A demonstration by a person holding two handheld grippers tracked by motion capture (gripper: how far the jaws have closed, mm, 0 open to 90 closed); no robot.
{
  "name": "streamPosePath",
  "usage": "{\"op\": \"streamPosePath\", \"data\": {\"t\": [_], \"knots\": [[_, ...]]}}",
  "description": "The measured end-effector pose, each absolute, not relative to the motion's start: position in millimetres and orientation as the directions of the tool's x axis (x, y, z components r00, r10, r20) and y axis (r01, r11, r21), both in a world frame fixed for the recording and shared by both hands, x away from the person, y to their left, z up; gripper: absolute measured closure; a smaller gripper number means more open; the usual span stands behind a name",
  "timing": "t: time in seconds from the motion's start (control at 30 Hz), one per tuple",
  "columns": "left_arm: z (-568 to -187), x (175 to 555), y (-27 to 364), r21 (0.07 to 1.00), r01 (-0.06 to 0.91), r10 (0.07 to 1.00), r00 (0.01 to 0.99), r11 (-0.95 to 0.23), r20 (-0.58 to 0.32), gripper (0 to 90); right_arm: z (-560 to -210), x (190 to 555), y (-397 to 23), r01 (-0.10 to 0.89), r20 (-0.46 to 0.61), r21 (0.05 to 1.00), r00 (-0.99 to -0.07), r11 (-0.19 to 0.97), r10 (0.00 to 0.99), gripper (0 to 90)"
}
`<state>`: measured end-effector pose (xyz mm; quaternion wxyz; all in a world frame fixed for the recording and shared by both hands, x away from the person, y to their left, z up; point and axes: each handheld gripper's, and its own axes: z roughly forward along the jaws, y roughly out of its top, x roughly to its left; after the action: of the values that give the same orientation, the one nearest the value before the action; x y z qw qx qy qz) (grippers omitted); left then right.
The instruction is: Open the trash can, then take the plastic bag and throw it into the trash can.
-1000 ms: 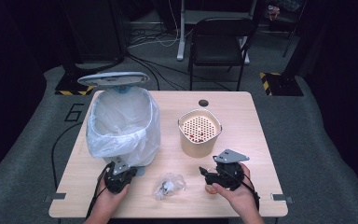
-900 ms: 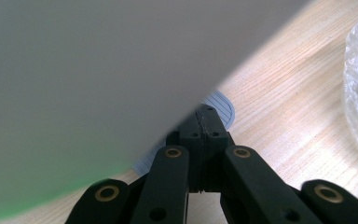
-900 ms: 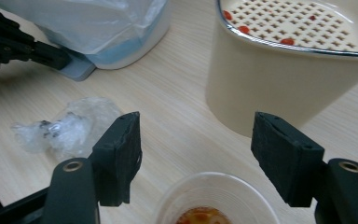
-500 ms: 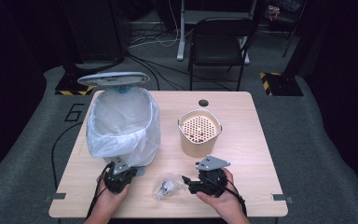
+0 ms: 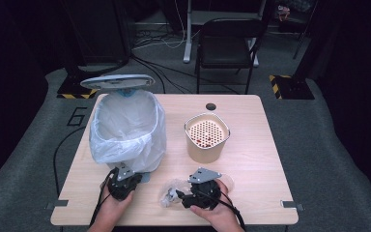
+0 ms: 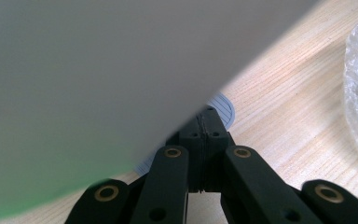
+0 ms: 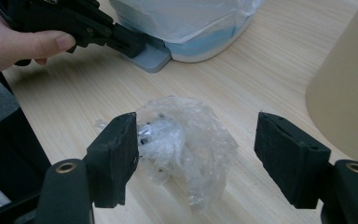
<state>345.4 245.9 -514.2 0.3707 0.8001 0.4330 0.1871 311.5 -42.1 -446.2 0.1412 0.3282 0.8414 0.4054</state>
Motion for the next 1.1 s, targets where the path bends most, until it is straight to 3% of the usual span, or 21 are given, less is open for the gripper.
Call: {"op": "streamPosePath", "data": {"t": [0.97, 1.1], "knots": [[-514, 344, 245, 0.756, 0.541, 0.824, 0.567, -0.369, -0.004, 89.3, -485, 322, -11, 0.471, 0.026, 0.71, -0.761, 0.524, 0.648, 38.1], [-514, 344, 245, 0.756, 0.545, 0.826, 0.564, -0.362, -0.011, 89.3, -495, 323, -8, 0.491, 0.023, 0.683, -0.755, 0.541, 0.655, 43.3]]}}
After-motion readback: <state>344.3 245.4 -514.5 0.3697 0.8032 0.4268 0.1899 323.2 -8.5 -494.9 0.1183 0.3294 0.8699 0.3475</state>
